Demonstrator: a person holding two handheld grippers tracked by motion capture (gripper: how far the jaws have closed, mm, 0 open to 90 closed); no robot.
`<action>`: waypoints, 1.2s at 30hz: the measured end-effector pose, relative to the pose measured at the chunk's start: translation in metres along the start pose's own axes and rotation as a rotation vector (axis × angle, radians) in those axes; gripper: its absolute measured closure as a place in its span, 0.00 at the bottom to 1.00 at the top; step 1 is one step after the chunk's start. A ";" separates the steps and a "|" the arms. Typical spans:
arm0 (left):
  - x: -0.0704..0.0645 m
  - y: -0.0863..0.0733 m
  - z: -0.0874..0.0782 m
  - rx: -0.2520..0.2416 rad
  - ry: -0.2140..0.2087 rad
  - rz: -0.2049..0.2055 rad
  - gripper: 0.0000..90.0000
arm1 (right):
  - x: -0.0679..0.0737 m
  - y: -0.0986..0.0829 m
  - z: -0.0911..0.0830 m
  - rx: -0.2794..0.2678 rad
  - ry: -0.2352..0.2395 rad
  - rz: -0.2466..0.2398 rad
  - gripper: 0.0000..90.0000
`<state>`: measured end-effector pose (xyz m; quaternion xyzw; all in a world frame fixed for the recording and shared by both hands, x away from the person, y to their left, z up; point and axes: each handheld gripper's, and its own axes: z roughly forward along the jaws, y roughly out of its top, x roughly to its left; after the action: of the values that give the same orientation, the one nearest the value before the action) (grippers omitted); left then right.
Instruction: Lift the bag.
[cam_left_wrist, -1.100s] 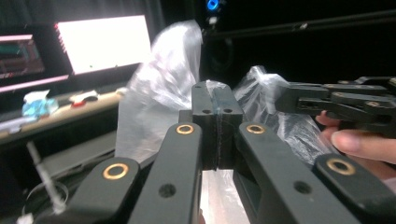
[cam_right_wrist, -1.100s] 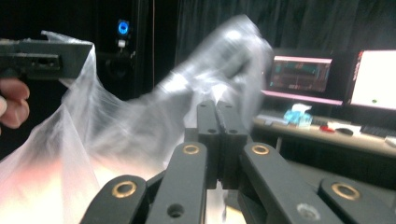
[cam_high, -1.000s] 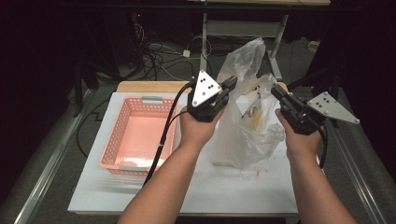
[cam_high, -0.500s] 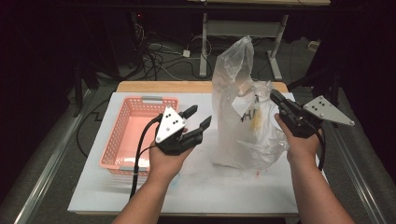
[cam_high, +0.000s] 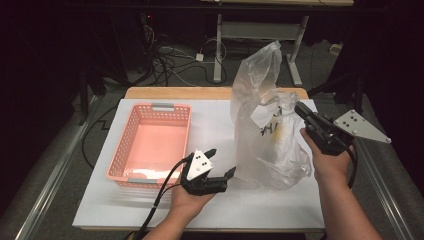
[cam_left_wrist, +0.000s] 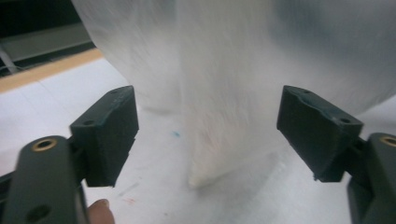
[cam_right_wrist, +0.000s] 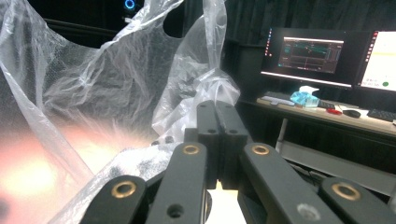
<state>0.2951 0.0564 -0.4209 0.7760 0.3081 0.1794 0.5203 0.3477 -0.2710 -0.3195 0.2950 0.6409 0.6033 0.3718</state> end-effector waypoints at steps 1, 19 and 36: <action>-0.002 -0.003 0.003 0.009 -0.006 0.000 0.20 | 0.001 0.000 -0.002 -0.001 0.003 0.003 1.00; -0.001 -0.038 0.024 0.108 -0.039 -0.019 0.00 | -0.004 -0.015 -0.041 0.052 0.032 0.022 0.69; 0.004 -0.042 0.023 0.077 -0.027 -0.024 0.00 | 0.003 -0.103 -0.043 0.331 0.051 0.065 0.17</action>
<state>0.2996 0.0540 -0.4691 0.7940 0.3170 0.1506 0.4964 0.3178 -0.3028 -0.4220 0.3572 0.7310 0.5084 0.2822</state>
